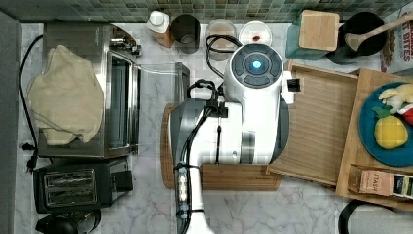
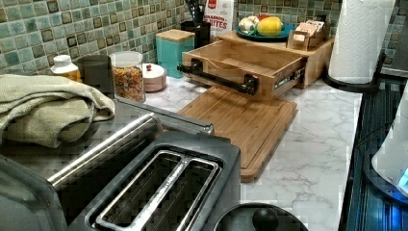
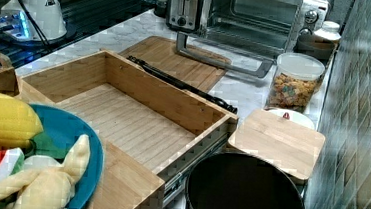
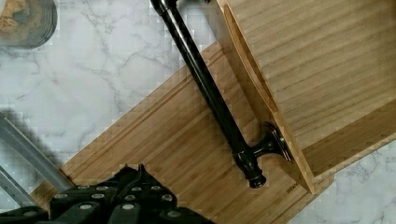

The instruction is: Close the drawer.

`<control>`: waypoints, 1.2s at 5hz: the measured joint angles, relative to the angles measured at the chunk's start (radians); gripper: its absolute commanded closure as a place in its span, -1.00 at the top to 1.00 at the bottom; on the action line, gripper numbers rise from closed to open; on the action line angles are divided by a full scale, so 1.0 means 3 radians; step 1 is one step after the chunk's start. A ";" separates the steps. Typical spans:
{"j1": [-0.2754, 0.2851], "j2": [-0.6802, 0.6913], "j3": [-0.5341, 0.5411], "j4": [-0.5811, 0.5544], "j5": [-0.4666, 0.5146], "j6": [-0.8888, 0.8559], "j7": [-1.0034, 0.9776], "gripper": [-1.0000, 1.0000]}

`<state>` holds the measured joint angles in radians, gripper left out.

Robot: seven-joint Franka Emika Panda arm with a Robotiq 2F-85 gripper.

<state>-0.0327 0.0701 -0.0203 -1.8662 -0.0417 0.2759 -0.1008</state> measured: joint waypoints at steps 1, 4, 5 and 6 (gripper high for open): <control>-0.0003 0.0003 0.0000 -0.0010 0.0000 0.0000 0.0000 -1.00; -0.0003 0.0071 -0.0006 -0.0166 -0.0001 0.0339 -0.0427 -1.00; -0.0003 0.0232 -0.0022 -0.0117 -0.0012 0.0316 -0.0678 -1.00; -0.0032 0.0518 -0.0020 -0.0072 -0.0115 0.0328 -0.0829 -1.00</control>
<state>-0.0423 0.2255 -0.0263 -1.8877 -0.0763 0.3743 -0.3494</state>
